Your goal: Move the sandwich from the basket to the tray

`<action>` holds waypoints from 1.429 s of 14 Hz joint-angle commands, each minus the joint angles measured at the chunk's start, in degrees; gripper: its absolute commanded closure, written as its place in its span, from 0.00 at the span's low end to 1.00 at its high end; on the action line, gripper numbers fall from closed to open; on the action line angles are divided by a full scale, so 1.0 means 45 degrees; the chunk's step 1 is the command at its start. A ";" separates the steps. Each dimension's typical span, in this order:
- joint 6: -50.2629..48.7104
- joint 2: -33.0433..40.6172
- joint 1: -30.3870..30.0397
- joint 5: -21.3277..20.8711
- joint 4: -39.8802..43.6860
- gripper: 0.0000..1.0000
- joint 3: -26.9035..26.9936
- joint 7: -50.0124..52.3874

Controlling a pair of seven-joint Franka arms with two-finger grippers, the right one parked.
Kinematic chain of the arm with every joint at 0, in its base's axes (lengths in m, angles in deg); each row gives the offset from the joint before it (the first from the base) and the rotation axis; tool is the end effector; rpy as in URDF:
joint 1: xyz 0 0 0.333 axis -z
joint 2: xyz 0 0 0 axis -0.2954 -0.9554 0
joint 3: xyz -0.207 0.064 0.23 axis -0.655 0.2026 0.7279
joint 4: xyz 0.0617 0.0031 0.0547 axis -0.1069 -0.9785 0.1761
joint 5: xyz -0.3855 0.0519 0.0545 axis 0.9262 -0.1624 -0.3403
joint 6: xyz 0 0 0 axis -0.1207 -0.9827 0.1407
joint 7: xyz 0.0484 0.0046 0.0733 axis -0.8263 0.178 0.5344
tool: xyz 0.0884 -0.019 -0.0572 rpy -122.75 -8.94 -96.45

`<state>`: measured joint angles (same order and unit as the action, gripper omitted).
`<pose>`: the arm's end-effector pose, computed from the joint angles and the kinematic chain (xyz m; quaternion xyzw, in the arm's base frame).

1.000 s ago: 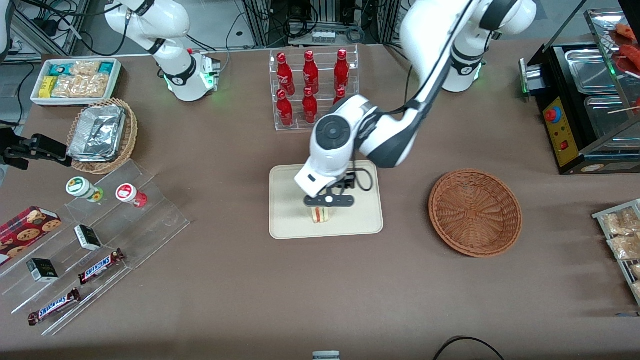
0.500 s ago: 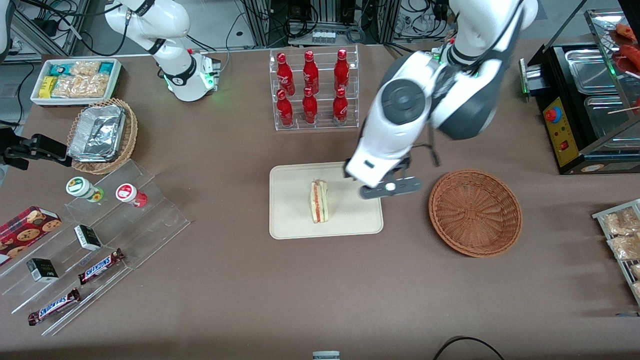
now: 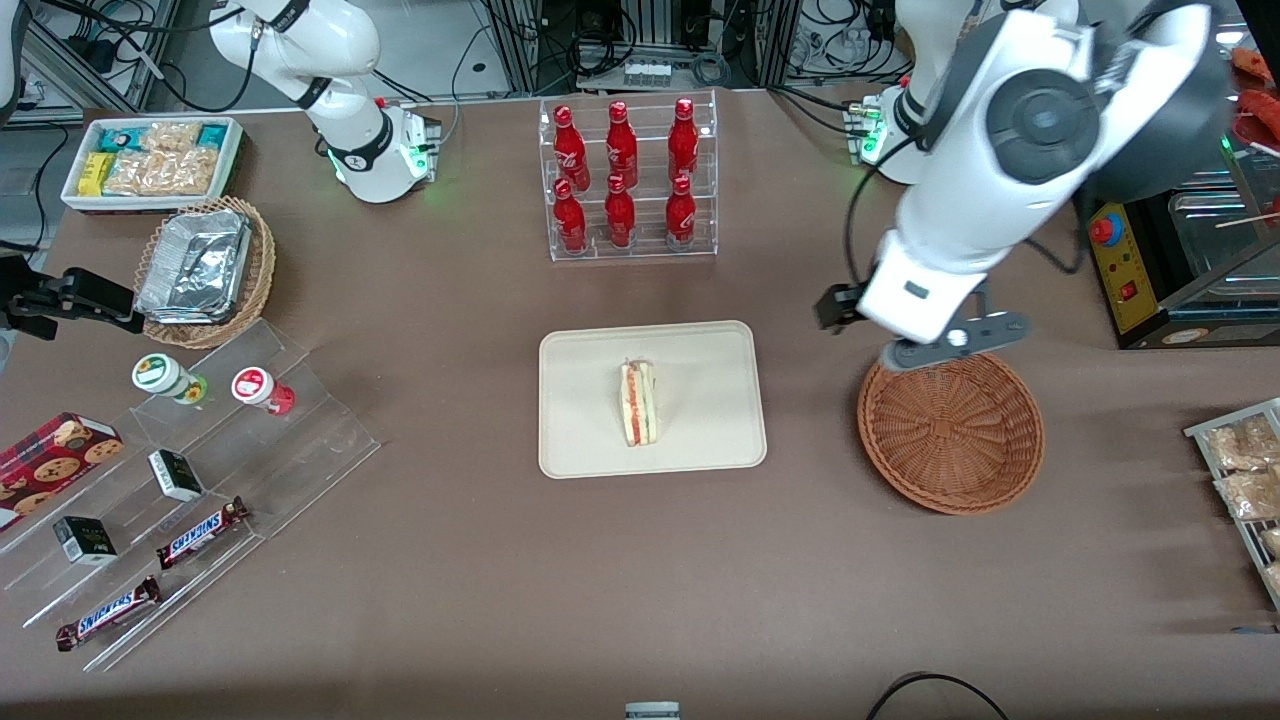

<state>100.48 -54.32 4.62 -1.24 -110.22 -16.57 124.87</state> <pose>0.5562 -0.2419 0.5689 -0.9928 -0.1081 0.0500 0.0157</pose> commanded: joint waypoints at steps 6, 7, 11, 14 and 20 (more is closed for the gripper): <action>-0.1080 0.1825 -0.3065 -0.0191 -0.1022 0.00 -0.0152 -0.4571; -0.1139 0.1904 -0.3436 -0.0191 -0.1022 0.00 -0.0152 -0.5001; -0.1257 0.2217 -0.4336 -0.0191 -0.1022 0.00 -0.0152 -0.6350; -0.1413 0.2217 -0.4553 -0.0191 -0.1042 0.00 -0.0152 -0.6705; -0.1257 0.1867 -0.4788 0.0023 -0.0849 0.00 -0.0152 -0.7486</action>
<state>94.72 -45.97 -16.37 -1.52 -114.29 -16.42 92.13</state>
